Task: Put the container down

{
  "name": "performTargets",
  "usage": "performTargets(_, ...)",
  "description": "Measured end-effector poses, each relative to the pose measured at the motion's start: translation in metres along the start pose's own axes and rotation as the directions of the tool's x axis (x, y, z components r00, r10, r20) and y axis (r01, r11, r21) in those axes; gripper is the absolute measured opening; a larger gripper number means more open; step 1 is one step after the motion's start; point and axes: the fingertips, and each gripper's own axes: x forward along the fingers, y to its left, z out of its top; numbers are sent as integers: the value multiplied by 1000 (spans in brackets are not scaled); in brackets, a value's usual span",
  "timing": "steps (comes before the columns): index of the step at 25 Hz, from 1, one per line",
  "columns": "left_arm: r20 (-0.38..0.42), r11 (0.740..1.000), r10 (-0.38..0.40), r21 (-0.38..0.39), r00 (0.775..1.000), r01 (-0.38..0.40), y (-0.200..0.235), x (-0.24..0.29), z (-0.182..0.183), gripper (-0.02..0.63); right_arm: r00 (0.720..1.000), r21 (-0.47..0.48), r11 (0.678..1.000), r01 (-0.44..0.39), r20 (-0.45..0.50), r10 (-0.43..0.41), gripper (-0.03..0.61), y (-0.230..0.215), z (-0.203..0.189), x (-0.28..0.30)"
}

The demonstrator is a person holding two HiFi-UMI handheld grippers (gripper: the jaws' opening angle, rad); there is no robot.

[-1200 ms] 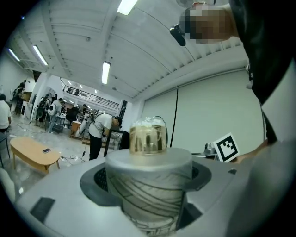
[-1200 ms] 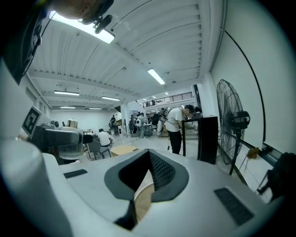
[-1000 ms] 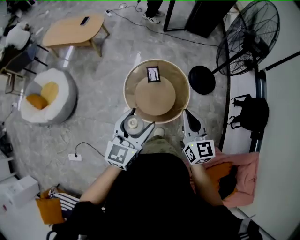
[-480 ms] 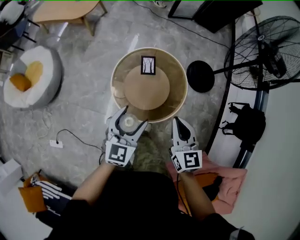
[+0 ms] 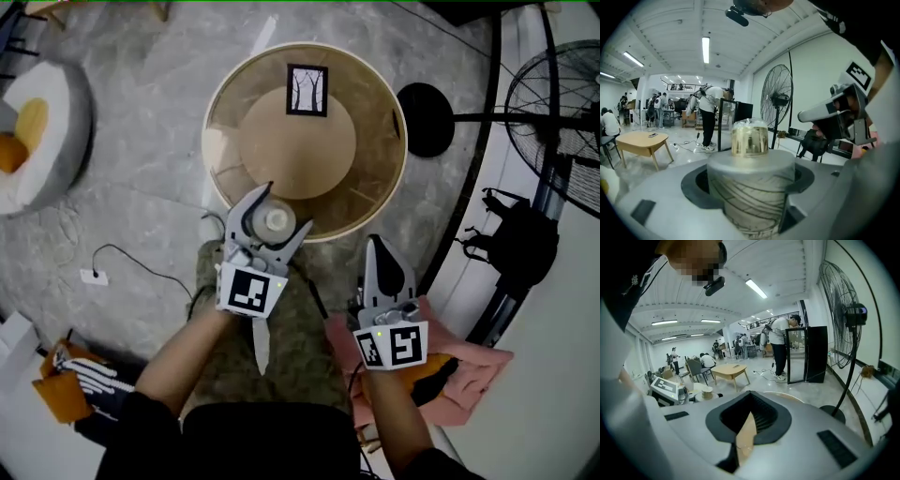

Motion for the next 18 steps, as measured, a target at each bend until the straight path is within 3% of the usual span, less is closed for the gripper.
performTargets(4, -20, 1000, -27, 7, 999, 27, 2, 47, -55, 350, 999, -14, 999, 36, -36, -37, 21, -28, -48, 34)
performTargets(9, -45, 997, -60, 40, 997, 61, 0, 97, -118, 350, 995, 60, 995, 80, -63, -76, 21, -59, -91, 65)
performTargets(18, -67, 988, -114, 100, 991, 120, -18, 164, -186, 350, 994, 116, 990, 76, -87, -66, 21, -100, -162, 103)
